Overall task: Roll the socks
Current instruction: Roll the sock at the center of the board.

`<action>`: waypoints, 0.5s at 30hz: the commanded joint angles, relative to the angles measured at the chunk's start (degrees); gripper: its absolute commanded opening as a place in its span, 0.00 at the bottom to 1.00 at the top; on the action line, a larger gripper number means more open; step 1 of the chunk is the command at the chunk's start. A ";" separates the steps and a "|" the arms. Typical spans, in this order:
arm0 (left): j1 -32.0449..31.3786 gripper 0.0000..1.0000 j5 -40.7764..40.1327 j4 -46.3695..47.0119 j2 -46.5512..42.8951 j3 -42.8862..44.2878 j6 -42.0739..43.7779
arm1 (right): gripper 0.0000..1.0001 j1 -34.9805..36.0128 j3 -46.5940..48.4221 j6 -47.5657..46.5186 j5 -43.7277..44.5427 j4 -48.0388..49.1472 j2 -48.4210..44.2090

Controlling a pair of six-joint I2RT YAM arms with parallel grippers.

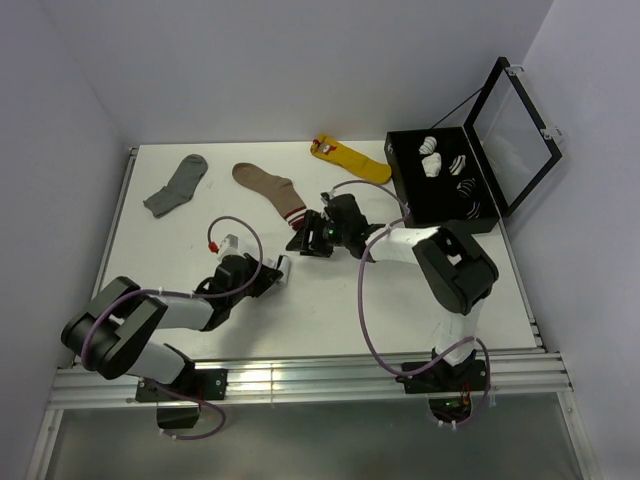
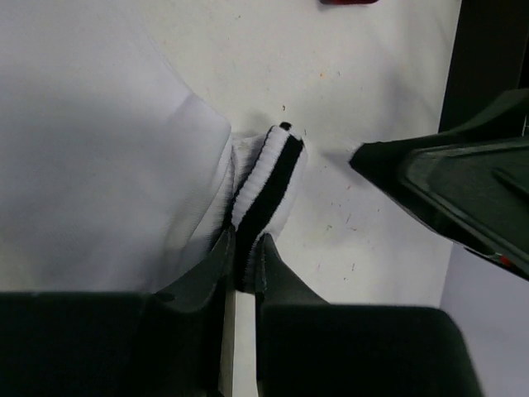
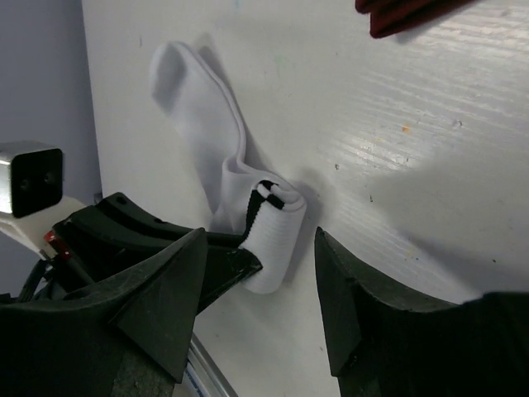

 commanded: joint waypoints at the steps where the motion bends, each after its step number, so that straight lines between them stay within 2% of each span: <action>1: 0.26 0.00 0.59 -3.30 -1.72 -3.21 -3.72 | 0.62 0.79 0.64 2.15 -4.46 5.60 3.03; 7: 0.35 0.01 -0.04 -1.55 -3.66 -5.41 -6.10 | 0.60 2.11 1.87 1.88 -6.57 4.54 5.49; 15: 0.62 0.01 2.07 1.62 -0.76 -6.29 -8.12 | 0.58 3.78 3.89 2.59 -10.96 3.93 9.53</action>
